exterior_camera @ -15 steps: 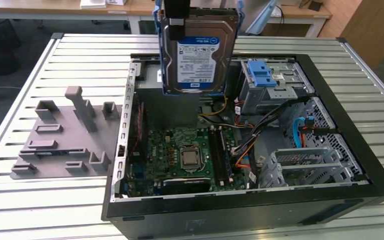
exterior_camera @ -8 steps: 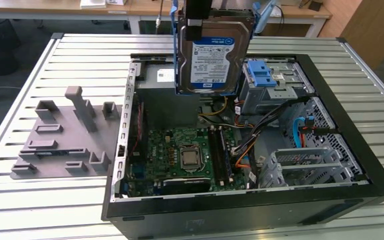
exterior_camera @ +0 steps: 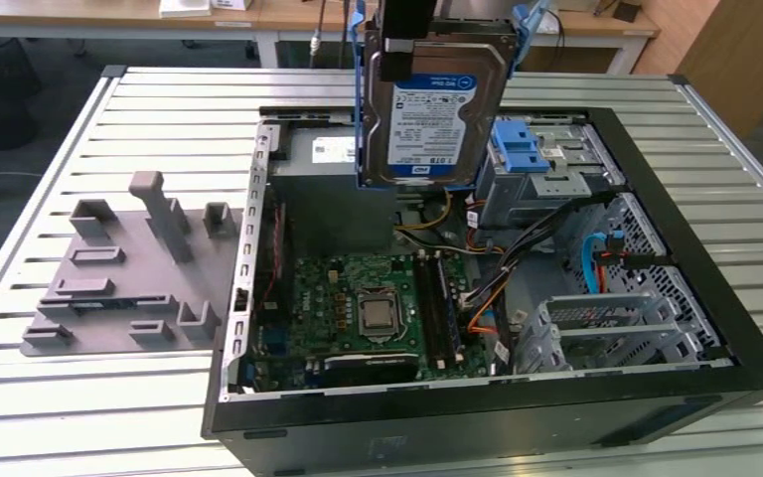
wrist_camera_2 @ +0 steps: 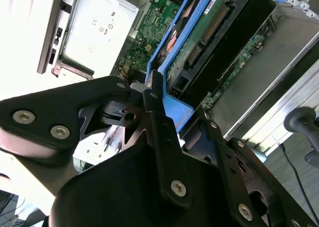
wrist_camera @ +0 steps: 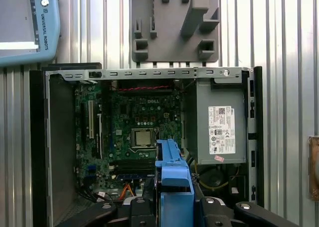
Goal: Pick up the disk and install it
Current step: 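Insert the disk into the insertion slot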
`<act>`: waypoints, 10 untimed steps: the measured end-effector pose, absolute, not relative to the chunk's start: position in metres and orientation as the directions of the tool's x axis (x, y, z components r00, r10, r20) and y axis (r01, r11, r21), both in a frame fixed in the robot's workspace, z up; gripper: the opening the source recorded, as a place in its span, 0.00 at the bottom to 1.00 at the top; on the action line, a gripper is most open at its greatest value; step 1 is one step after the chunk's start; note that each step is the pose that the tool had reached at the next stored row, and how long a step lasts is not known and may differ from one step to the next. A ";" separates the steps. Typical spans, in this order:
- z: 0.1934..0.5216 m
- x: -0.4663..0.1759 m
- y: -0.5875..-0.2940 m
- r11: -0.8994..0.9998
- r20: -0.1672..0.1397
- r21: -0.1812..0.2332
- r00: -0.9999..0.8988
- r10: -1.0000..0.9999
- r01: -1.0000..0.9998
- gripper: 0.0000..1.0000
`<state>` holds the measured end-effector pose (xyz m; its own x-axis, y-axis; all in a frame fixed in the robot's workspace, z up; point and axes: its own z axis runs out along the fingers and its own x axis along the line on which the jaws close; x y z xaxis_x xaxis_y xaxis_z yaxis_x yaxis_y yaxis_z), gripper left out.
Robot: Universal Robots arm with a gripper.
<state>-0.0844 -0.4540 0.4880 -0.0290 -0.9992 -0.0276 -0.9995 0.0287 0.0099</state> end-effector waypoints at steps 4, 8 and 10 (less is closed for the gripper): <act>0.488 -0.084 -0.454 0.029 -0.028 0.010 -0.029 -0.999 -1.000 0.36; 0.488 -0.084 -0.454 0.029 -0.028 0.010 -0.029 -0.999 -1.000 0.36; 0.488 -0.084 -0.457 0.029 -0.028 0.010 -0.029 -0.999 -1.000 0.36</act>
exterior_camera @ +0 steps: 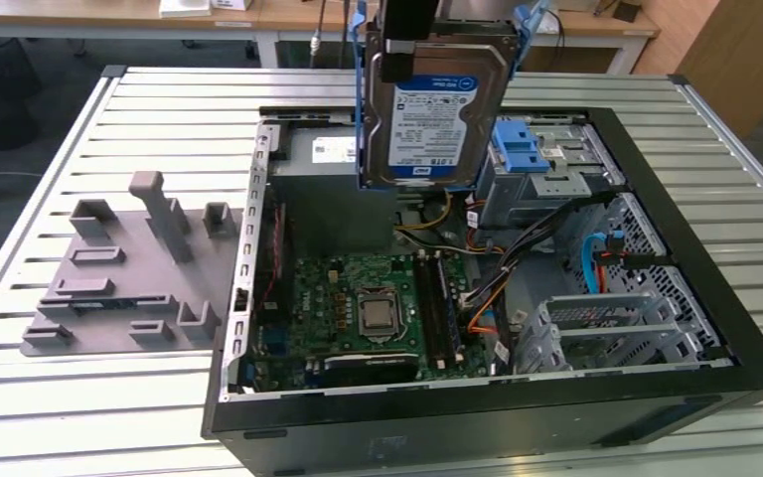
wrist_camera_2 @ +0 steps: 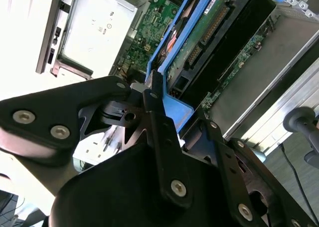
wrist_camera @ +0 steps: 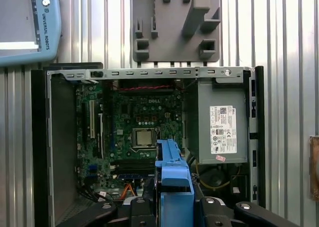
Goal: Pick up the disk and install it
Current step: 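Insert the disk into the insertion slot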
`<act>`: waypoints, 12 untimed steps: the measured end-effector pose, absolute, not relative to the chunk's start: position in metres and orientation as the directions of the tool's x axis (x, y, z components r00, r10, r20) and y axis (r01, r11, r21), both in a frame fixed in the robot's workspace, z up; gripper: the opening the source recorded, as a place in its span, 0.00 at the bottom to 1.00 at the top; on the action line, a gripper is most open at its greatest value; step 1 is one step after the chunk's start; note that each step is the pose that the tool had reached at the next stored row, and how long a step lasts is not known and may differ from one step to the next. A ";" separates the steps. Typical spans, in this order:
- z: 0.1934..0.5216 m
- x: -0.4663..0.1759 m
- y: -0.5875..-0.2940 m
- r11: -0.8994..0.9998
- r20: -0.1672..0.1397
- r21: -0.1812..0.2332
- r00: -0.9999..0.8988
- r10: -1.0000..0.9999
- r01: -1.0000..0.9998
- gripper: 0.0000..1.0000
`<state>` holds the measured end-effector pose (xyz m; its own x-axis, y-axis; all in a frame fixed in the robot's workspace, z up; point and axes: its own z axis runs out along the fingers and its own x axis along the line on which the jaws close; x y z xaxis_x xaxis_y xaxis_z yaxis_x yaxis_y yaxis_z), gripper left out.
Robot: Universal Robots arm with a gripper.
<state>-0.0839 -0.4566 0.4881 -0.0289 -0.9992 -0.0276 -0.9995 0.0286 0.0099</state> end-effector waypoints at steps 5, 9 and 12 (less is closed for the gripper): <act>0.488 -0.084 -0.466 0.029 -0.028 0.010 -0.029 -0.999 -1.000 0.36; 0.488 -0.084 -0.477 0.029 -0.028 0.010 -0.029 -0.999 -1.000 0.36; 0.488 -0.084 -0.485 0.029 -0.028 0.010 -0.029 -0.999 -1.000 0.36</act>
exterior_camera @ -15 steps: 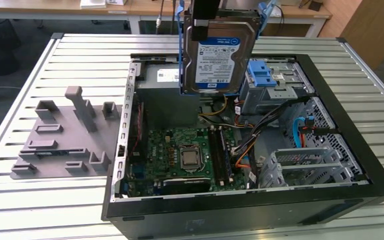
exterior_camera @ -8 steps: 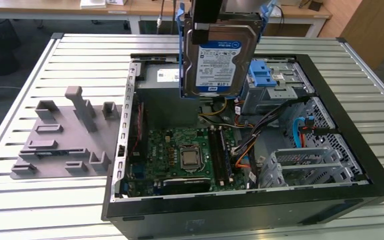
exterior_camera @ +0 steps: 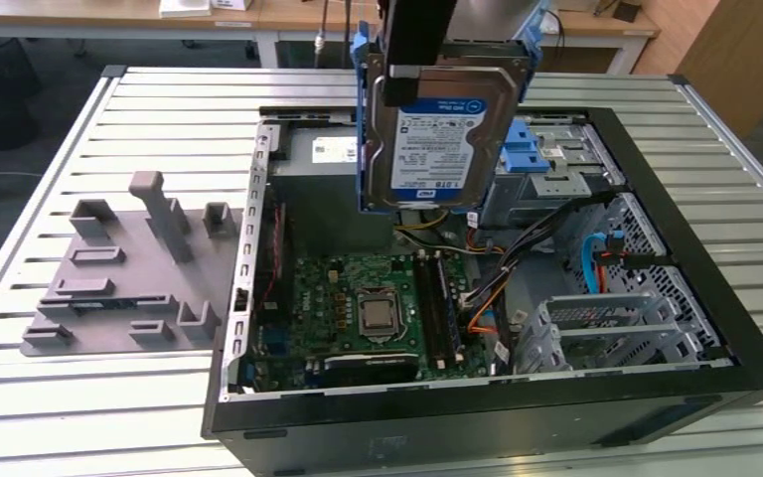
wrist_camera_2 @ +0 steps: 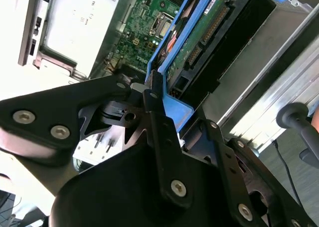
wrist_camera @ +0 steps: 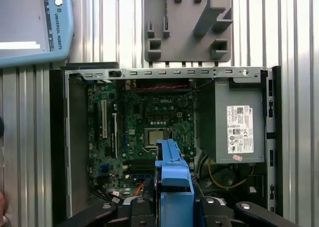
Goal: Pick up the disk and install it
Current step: 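Insert the disk into the insertion slot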
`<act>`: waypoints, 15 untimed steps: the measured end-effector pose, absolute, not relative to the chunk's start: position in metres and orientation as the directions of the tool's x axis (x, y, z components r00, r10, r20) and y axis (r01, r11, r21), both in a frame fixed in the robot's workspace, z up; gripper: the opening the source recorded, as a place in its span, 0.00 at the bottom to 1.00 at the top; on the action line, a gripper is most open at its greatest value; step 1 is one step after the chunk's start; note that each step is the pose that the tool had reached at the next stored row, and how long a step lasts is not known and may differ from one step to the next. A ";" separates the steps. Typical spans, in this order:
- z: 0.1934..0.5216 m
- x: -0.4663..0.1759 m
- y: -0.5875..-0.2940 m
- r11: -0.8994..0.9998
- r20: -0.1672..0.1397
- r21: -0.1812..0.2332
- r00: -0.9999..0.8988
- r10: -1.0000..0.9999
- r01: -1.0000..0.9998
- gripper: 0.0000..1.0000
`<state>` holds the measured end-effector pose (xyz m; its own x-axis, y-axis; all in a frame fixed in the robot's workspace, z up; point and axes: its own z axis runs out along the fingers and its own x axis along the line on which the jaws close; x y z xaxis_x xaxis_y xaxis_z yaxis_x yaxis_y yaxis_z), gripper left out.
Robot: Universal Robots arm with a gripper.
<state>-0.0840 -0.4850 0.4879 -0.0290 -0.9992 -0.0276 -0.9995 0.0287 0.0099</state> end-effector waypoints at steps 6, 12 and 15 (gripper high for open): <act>0.488 -0.079 -0.492 0.029 -0.028 0.010 -0.029 -0.999 -1.000 0.36; 0.487 -0.076 -0.496 0.029 -0.028 0.010 -0.029 -0.999 -1.000 0.36; 0.487 -0.076 -0.503 0.029 -0.028 0.010 -0.029 -0.999 -1.000 0.36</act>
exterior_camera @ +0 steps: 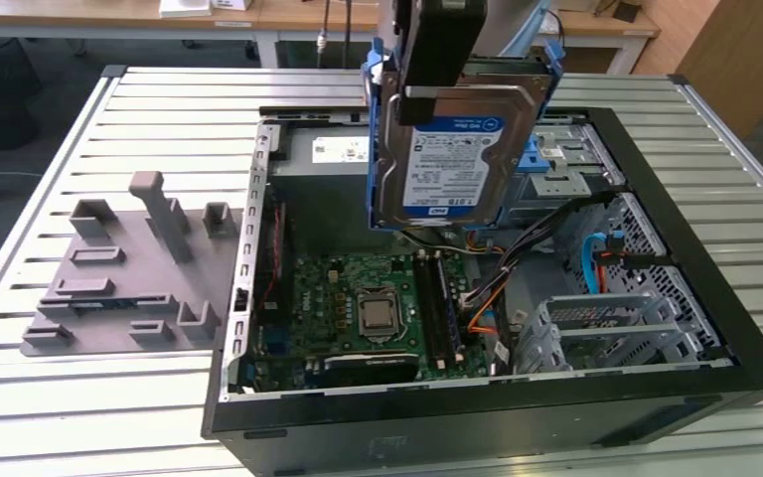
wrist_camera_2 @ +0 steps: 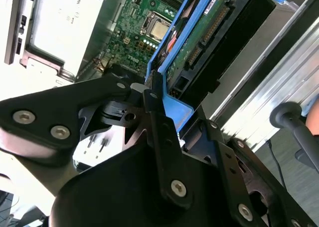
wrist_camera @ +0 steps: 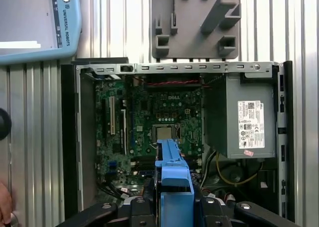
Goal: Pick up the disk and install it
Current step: 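Insert the disk into the insertion slot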
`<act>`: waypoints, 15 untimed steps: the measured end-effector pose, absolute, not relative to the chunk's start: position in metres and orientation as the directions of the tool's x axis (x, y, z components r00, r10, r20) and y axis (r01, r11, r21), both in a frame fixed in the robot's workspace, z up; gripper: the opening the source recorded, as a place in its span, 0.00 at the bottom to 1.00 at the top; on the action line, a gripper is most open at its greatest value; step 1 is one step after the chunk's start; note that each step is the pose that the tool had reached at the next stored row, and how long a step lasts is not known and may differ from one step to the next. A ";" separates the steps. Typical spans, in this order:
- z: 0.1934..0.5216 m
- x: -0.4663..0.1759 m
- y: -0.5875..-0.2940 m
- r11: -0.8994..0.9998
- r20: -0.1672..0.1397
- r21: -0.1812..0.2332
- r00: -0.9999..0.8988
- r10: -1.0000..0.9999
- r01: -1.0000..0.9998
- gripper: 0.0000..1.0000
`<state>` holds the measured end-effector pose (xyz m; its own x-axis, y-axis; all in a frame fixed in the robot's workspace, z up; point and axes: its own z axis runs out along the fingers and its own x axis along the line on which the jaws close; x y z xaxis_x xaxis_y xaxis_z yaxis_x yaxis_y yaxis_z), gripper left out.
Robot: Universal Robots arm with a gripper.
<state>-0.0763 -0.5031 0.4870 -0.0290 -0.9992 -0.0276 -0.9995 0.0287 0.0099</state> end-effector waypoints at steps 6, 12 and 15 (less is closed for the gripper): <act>0.487 -0.076 -0.519 0.029 -0.027 0.010 -0.029 -0.999 -1.000 0.36; 0.486 -0.072 -0.524 0.029 -0.027 0.010 -0.029 -0.999 -1.000 0.36; 0.486 -0.068 -0.524 0.029 -0.027 0.010 -0.029 -0.999 -1.000 0.36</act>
